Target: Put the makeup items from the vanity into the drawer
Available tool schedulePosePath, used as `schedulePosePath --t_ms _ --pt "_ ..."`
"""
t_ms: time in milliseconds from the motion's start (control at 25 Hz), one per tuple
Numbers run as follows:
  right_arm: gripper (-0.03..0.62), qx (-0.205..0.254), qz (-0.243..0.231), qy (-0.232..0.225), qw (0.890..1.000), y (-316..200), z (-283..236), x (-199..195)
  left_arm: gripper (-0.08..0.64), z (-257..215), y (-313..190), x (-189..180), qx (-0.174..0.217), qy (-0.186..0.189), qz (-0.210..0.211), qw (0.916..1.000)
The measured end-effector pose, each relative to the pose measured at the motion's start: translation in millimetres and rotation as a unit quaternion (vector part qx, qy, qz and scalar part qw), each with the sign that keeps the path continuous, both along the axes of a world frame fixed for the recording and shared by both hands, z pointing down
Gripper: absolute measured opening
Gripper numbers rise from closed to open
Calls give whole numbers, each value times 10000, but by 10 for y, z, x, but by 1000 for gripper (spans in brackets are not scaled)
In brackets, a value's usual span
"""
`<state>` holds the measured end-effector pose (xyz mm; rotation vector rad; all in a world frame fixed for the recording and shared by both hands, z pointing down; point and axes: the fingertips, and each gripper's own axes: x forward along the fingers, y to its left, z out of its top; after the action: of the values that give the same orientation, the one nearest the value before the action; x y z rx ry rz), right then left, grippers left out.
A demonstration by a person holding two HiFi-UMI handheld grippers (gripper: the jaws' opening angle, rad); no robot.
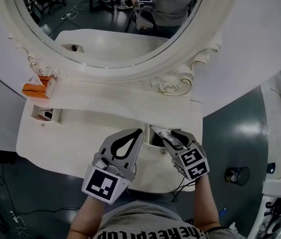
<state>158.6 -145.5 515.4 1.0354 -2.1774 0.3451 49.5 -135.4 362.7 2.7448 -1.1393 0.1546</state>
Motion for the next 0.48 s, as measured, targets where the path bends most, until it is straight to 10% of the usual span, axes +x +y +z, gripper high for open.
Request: schedulePosePath --t_ms 480 --pt "181 345 357 -330 9982 9 -244 14 14 -26 56 -10 16 -3 165 9999"
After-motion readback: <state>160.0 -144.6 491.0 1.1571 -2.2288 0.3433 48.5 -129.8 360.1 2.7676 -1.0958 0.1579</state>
